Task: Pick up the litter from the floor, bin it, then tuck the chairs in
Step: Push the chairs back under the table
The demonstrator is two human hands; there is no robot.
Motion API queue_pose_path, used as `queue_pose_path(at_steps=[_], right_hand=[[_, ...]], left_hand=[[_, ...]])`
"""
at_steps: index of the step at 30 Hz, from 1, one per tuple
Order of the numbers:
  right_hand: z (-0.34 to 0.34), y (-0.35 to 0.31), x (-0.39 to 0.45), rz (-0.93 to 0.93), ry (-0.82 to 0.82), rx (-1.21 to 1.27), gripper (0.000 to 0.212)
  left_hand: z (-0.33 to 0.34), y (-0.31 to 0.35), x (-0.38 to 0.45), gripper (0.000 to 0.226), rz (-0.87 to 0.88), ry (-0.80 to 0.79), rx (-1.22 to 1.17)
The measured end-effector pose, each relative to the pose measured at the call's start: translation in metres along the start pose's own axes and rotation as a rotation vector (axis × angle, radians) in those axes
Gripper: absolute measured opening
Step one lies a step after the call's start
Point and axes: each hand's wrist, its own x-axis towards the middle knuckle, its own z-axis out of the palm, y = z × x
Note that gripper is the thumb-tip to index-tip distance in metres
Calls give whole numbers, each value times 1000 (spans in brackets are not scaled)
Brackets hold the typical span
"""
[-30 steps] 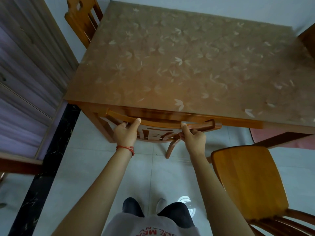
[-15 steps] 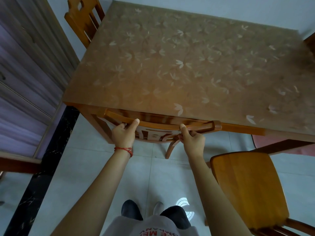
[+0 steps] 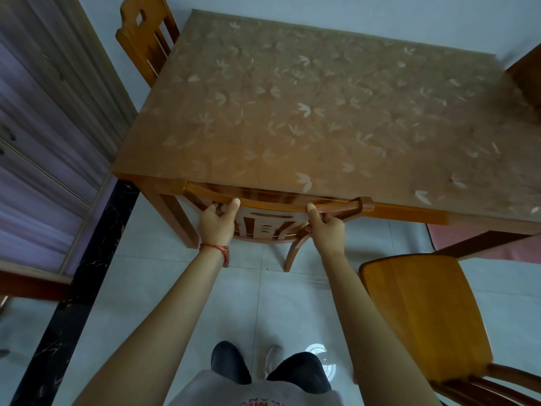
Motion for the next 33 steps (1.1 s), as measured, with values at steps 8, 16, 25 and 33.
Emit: queue_pose_path(at_steps=[8,16,25,33], right_hand=[[-21,35,-60,-76,15,-214,51],[-53,95,-113,-39,167,-532,56],[-101,149,-172,115,386,-523,56],[-146,191,-241,241,562,-422,57]], left_hand=[[-11,-30,-30,59,197,-207,278],[14,-49,-72,57,633,-509,693],[53,-63,-136,57,989,-764,855],[77,-73,-217,54,1166,-939,892]])
